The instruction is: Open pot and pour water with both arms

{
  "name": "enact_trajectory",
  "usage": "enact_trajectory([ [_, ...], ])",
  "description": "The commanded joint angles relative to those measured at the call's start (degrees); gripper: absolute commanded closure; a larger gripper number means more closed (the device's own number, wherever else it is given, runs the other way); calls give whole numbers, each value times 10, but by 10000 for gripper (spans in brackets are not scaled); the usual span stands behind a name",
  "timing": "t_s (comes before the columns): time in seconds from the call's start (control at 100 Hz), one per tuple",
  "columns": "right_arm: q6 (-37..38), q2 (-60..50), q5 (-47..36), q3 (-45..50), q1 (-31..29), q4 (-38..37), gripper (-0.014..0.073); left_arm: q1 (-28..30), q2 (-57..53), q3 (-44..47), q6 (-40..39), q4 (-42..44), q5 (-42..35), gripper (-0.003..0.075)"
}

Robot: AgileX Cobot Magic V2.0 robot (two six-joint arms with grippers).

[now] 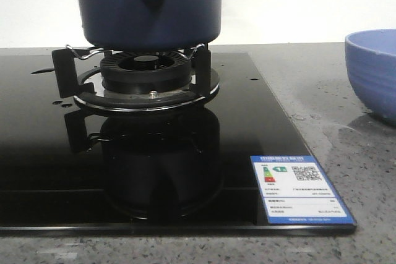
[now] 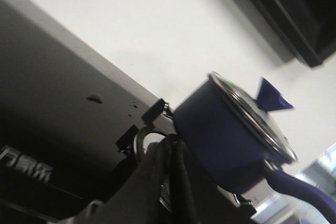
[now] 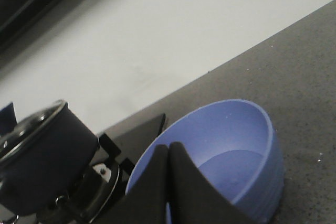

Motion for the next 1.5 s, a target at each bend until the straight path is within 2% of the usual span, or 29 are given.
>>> enact_trajectory([
  [0.0,-3,60,52,-73,-5,-32,663,2,52,-68,58,5,18,741],
  [0.08,-3,122,131,-127,-5,-33,663,2,112,-119,112,5,67,741],
  [0.15,-3,174,211,-173,-5,-32,663,-21,151,-157,134,3,89,740],
  [0.28,-3,250,356,-244,-5,-13,663,-98,221,-216,161,-6,149,740],
  [0.37,-53,276,403,-272,-5,40,663,-151,271,-246,237,-52,198,740],
  [0.51,-169,279,400,-285,-5,146,663,-213,326,-274,427,-202,226,740],
  [0.59,-198,279,368,-292,-5,146,663,-232,355,-286,512,-272,234,740],
  [0.77,-211,279,278,-330,-5,143,663,-231,411,-307,585,-339,303,740],
  [0.92,-236,279,277,-354,-5,143,658,-231,444,-309,647,-386,305,716],
  [0.97,-236,279,279,-356,-5,143,629,-231,454,-309,674,-399,304,660],
  [1.04,-236,279,281,-356,-5,143,561,-231,468,-316,691,-399,292,524],
  [1.12,-236,279,281,-356,-5,143,411,-231,485,-331,702,-398,252,328],
  [1.19,-236,279,280,-356,-5,142,253,-231,500,-350,710,-381,212,234],
  [1.26,-236,279,280,-356,-5,140,150,-229,522,-372,738,-361,201,228],
  [1.3,-236,279,280,-356,-5,139,120,-226,536,-386,742,-357,207,230],
  [1.37,-236,279,280,-356,-5,135,111,-208,569,-415,762,-356,247,230],
  [1.49,-236,279,282,-356,-5,134,111,-151,637,-478,796,-368,363,230],
])
